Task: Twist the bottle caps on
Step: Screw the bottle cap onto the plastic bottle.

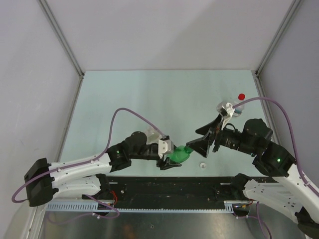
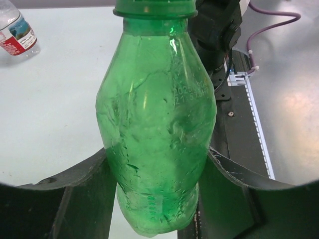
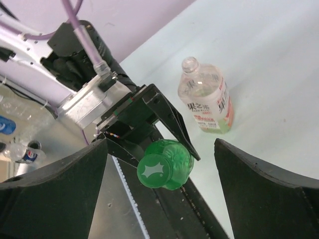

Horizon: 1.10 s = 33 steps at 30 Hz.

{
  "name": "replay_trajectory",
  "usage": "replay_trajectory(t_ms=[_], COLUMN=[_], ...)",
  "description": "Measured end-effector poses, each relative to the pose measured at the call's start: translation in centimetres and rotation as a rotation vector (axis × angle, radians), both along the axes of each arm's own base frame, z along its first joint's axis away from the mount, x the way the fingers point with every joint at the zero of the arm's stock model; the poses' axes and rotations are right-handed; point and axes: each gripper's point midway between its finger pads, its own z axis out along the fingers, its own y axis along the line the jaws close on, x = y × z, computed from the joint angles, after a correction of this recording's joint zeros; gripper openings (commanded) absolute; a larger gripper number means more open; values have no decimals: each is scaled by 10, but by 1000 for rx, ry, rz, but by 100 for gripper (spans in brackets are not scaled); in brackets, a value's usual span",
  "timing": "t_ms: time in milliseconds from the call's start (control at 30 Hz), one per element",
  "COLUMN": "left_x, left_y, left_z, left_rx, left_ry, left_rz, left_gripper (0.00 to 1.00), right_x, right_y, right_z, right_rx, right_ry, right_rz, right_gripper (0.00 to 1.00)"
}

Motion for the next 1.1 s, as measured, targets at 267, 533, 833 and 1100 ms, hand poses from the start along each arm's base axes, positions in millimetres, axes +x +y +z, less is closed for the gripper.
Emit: replay_trajectory(t_ms=[267,533,833,1100], left_x=[12,19,24,24], left_y=[-2,-1,2,5], left_z=[-14,-20,-26,-31], left_rx=[40,64,88,112], left_ry=[-34,-49,-57,-51], left_rz=[36,65,90,93], left_gripper=[0,0,0,0], right_x=[3,-1,-7,-5], right_y=[2,2,-3,1], right_z=[-21,-42,-48,-42], right_rx=[-57,-125,-150,-157], right_ry=[202,337,386,386], right_rz=[-50,-63,-68,-60], right_gripper=[81,76,74,70])
